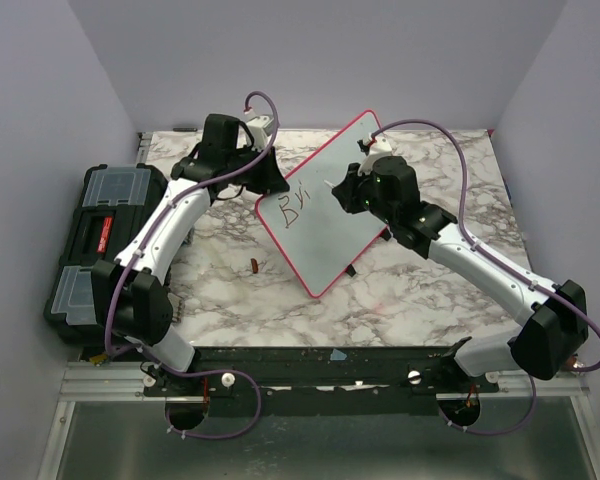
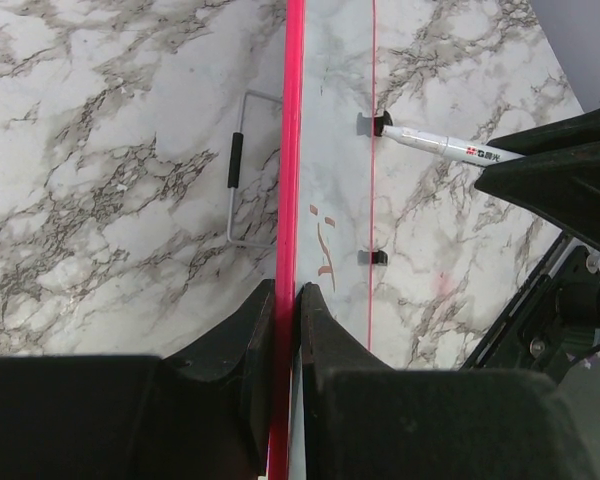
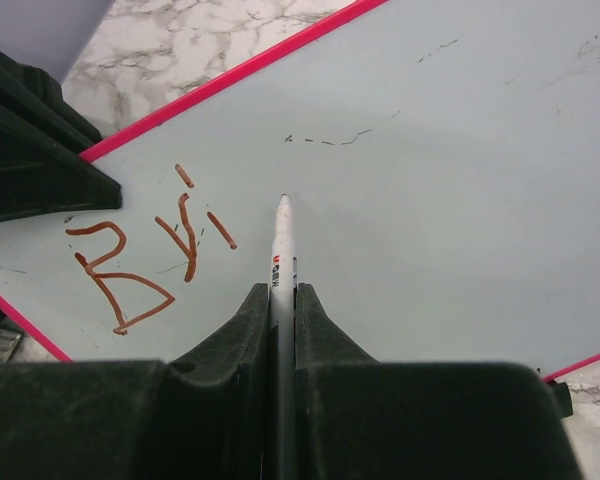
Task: Write a sentence on the whiteboard
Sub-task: Write on the whiteboard at the whiteboard stand.
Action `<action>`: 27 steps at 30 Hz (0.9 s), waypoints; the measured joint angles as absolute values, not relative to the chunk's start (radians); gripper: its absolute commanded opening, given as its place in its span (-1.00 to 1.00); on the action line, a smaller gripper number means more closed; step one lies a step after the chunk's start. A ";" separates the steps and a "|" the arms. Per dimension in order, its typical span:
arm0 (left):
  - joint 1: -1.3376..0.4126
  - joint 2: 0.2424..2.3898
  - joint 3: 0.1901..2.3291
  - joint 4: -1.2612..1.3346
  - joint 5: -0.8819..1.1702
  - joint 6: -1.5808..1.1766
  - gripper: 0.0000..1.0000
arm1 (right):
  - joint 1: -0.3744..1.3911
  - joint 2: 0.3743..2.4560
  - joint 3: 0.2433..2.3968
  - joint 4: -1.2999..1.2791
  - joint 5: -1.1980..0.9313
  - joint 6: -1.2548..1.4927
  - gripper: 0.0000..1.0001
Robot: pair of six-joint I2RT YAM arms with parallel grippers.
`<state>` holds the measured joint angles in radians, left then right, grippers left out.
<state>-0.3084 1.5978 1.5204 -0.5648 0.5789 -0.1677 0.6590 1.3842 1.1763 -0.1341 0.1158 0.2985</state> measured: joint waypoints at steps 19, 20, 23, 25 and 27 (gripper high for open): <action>-0.309 1.537 1.439 -0.500 0.575 -0.202 -1.00 | 0.652 1.399 1.188 -0.142 0.103 0.278 -0.99; -0.309 1.537 1.439 -0.499 0.575 -0.201 -1.00 | 0.648 1.403 1.192 -0.143 0.093 0.275 -0.99; -0.309 1.537 1.437 -0.495 0.575 -0.199 -1.00 | 0.635 1.413 1.202 -0.145 0.064 0.267 -0.99; -0.309 1.537 1.435 -0.490 0.575 -0.199 -1.00 | 0.630 1.419 1.212 -0.146 0.050 0.261 -0.99; -0.309 1.537 1.432 -0.485 0.575 -0.199 -1.00 | 0.626 1.426 1.225 -0.147 0.041 0.260 -0.99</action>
